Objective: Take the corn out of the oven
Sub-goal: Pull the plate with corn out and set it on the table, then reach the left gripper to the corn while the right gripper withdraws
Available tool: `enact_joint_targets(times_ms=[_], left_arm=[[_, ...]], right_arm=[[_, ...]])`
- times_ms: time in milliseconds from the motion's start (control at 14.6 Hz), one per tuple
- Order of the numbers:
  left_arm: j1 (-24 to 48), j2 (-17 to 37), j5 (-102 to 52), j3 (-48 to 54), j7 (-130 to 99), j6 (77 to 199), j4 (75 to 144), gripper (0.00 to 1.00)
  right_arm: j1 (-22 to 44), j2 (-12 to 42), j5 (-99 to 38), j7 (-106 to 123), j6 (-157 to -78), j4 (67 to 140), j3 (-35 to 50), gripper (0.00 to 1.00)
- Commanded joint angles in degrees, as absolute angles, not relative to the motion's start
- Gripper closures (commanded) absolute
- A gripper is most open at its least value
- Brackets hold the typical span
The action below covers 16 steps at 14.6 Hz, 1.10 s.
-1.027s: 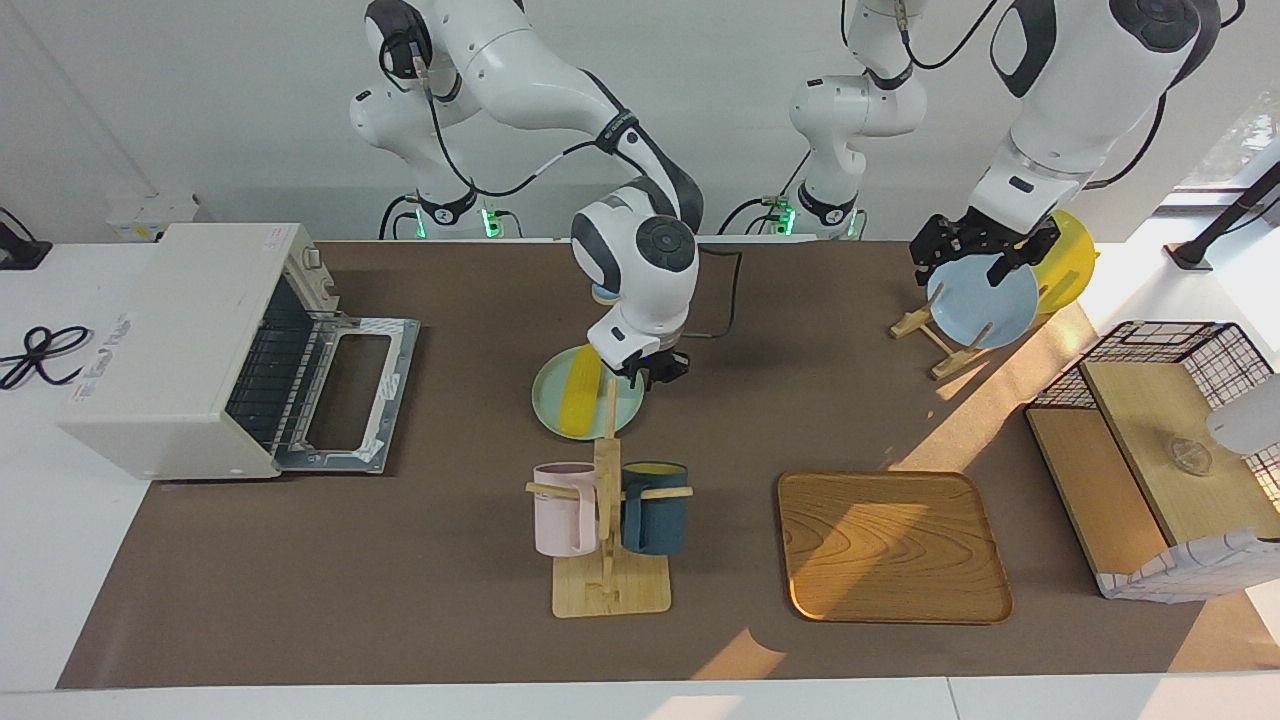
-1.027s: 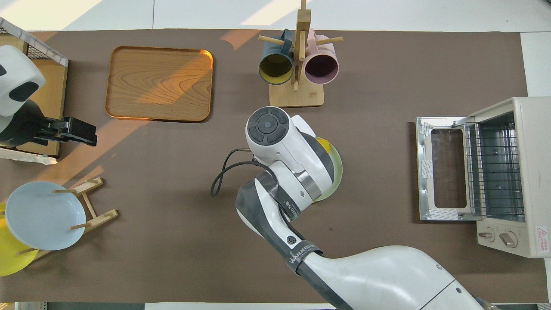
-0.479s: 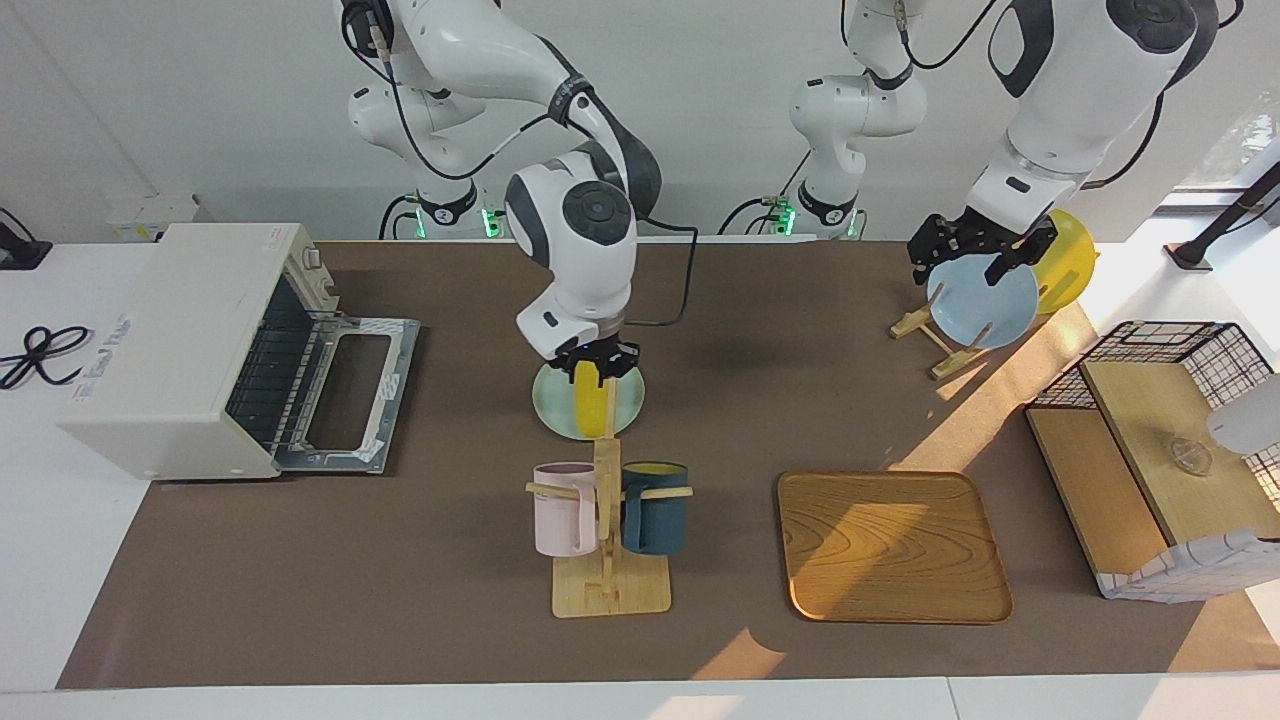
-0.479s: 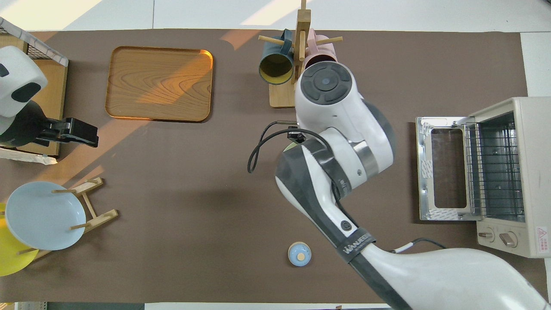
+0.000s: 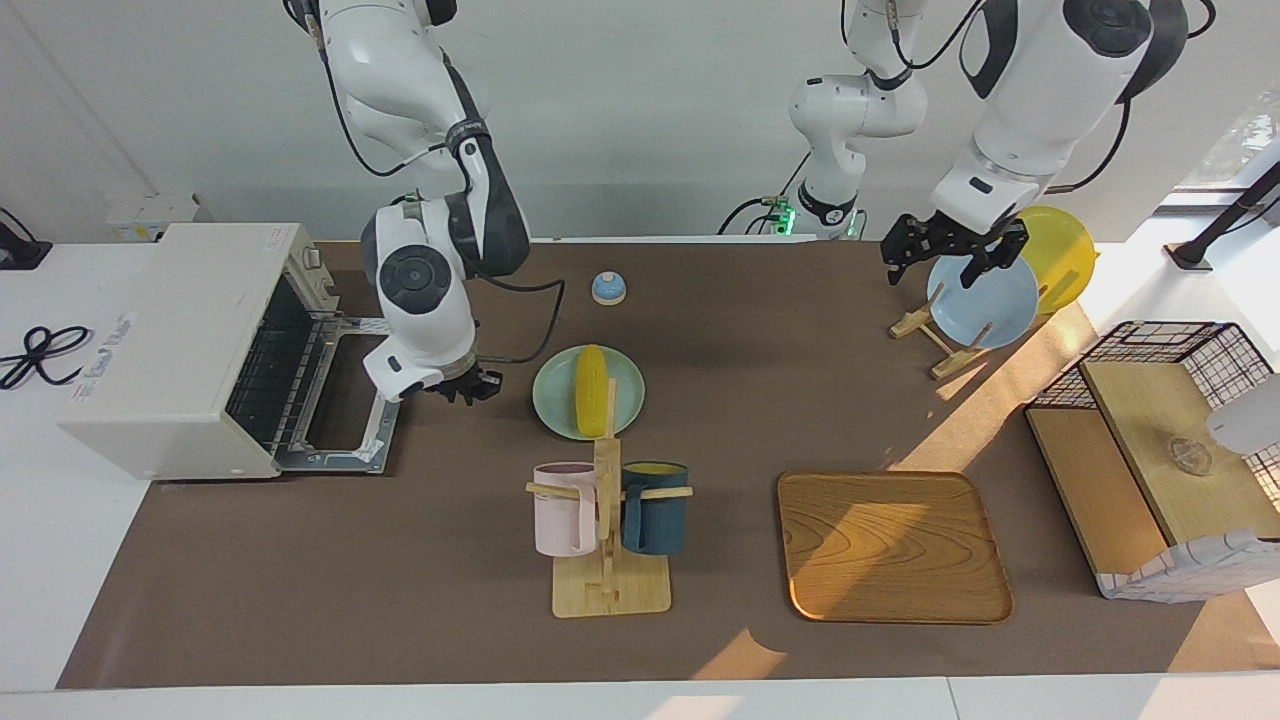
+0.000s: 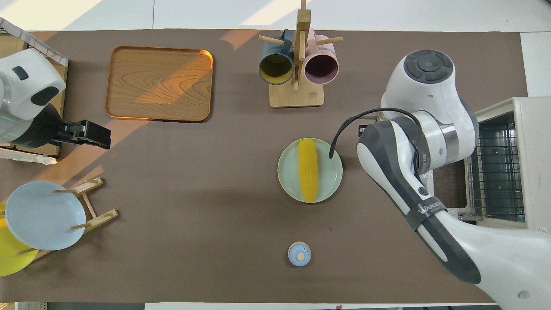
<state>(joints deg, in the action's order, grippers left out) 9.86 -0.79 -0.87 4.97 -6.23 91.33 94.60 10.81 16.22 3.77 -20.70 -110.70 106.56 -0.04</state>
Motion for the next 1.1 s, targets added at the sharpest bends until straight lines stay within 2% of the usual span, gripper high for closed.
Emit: enact_joint_targets(times_ms=[0,205,411,616,890,1027], left_arm=[[16.41,-1.32,-2.37,4.57,-11.94,97.19,98.08,0.0],[24.06,2.44,-3.78,4.57,-18.52,102.72,99.05,0.0],[31.88,8.94,-3.78,4.57,-27.75,110.45,98.35,0.0],[35.94,13.79,-4.22,4.57,-31.8,117.84,98.0,0.0],[40.77,25.55,-4.13,4.31,-36.29,121.02,89.59,0.0],[40.96,28.38,-3.26,4.31,-36.39,123.65,88.07,0.0]], right_arm=[[8.79,11.61,5.7,-18.37,-116.97,116.61,0.7,0.88],[7.47,11.43,10.1,-17.06,-118.13,118.91,0.79,1.0],[6.34,10.72,11.51,-16.96,-118.82,121.11,0.79,1.0],[5.54,10.28,12.3,-16.79,-120.32,122.69,0.79,1.0],[4.05,10.28,14.14,-14.42,-120.24,122.7,0.79,0.98],[3.26,10.28,15.11,-13.37,-120.23,122.52,0.79,0.96]])
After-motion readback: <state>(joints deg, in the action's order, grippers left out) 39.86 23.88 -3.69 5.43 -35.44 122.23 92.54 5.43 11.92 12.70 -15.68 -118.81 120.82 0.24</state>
